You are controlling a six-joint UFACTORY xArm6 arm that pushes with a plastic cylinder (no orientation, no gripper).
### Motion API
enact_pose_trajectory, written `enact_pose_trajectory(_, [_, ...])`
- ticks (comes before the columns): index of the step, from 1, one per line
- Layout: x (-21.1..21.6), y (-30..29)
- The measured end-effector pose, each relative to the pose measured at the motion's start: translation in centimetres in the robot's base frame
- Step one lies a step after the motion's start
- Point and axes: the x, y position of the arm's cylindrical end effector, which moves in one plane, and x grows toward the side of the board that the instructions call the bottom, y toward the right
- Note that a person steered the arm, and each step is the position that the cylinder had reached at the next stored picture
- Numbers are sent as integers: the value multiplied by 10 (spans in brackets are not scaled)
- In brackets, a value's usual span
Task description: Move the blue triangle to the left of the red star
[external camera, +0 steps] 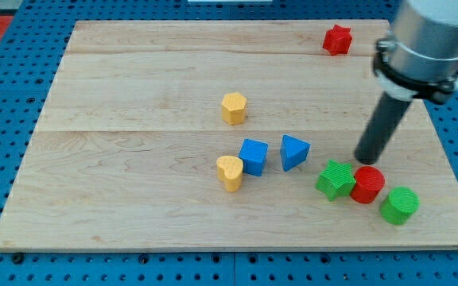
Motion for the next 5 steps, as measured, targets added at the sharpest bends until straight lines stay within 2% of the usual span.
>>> enact_pose_trajectory(1, [10, -31])
enact_pose_trajectory(2, [10, -93])
enact_pose_trajectory(3, [-6, -107])
enact_pose_trajectory(5, [-94, -93])
